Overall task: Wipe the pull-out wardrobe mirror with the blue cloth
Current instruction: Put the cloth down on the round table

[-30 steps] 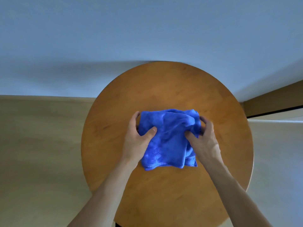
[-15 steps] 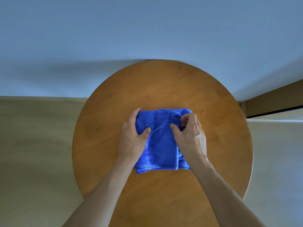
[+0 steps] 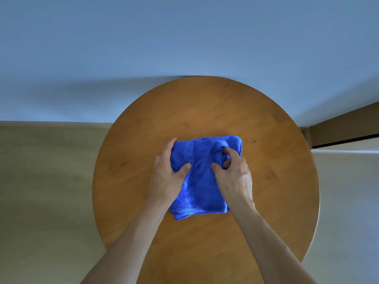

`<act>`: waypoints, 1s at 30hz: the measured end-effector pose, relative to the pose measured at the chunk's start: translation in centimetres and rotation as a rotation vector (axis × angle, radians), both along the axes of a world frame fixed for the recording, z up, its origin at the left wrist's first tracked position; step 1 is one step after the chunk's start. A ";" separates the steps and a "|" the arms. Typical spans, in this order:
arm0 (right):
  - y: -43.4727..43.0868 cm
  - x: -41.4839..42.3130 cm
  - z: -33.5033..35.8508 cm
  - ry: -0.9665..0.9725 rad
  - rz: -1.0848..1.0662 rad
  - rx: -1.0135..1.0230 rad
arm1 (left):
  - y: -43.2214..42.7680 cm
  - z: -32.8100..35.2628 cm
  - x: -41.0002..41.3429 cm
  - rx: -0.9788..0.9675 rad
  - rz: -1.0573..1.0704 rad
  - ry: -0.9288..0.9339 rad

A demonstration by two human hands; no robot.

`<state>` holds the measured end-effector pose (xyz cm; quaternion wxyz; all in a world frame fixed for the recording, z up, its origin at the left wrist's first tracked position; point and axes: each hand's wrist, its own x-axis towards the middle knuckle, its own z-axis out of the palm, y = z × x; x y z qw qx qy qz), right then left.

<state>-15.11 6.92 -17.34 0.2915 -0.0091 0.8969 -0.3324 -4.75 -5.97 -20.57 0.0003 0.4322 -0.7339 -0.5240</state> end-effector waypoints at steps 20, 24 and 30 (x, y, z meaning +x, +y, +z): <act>-0.2 -3.7 -1.1 0.018 0.096 -0.103 | -0.8 0.4 0.3 0.088 -0.045 0.023; -0.6 -4.4 -1.1 0.080 -0.012 -0.162 | -1.3 0.3 0.3 0.111 0.009 0.088; -0.1 -5.0 -0.2 0.095 -0.052 -0.209 | -1.9 0.6 -0.6 0.291 0.147 0.123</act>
